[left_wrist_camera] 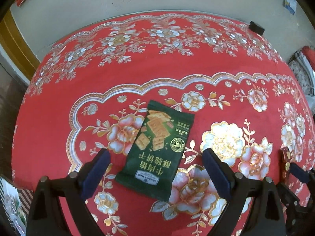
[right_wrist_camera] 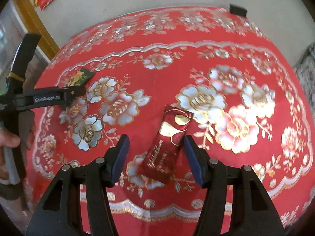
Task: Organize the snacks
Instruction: 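Grasp the green cracker pack with the left tool while the right tool grasps a red-gold candy pack, then carry both held packs over the white tray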
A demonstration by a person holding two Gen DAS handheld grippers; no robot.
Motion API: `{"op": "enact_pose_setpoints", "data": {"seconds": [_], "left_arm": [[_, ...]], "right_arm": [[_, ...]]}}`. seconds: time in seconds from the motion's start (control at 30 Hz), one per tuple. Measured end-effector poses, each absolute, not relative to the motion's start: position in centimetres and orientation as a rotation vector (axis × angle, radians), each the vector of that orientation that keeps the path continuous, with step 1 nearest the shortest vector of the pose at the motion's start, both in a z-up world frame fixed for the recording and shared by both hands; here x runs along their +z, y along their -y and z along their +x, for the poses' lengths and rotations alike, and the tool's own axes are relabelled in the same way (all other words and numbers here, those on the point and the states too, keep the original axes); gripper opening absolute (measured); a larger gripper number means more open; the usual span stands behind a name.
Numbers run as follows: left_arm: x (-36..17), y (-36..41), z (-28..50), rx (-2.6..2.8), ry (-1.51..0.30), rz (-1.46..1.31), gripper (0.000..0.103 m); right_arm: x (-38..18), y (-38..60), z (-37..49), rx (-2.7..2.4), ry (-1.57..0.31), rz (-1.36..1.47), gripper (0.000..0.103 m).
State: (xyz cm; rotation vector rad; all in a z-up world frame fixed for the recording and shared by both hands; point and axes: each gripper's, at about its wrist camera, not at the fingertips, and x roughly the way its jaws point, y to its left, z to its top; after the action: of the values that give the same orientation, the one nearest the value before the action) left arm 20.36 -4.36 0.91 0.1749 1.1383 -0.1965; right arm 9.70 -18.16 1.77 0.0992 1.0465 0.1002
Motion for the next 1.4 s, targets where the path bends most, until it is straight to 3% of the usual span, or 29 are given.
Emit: {"op": "enact_pose_setpoints", "data": {"seconds": [0.03, 0.07, 0.1, 0.17, 0.23, 0.7, 1.4], "left_arm": [[1.0, 4.4, 20.3, -0.202, -1.123, 0.177, 0.091], [1.1, 4.4, 20.1, -0.222, -1.109, 0.167, 0.081], [1.3, 4.4, 19.9, -0.223, -1.091, 0.166, 0.064], [1.7, 4.5, 19.7, -0.238, -1.079, 0.181, 0.049], [1.7, 4.6, 19.3, -0.245, -1.079, 0.189, 0.048], [4.5, 1.3, 11.5, -0.189, -1.02, 0.15, 0.047], [6.9, -7.2, 0.1, -0.032, -0.876, 0.077, 0.047]], "right_arm": [[1.6, 17.7, 9.7, 0.097, -1.028, 0.057, 0.052], [1.6, 17.3, 9.6, 0.081, -1.017, 0.012, 0.047], [1.5, 16.9, 9.5, 0.061, -1.008, -0.041, 0.039], [1.4, 16.8, 9.3, 0.065, -0.983, -0.082, 0.029], [1.4, 17.4, 9.2, 0.069, -0.977, -0.07, 0.025], [3.4, 15.3, 5.1, 0.201, -0.904, 0.001, 0.024], [4.6, 3.7, 0.5, 0.429, -0.866, -0.051, 0.024]]}}
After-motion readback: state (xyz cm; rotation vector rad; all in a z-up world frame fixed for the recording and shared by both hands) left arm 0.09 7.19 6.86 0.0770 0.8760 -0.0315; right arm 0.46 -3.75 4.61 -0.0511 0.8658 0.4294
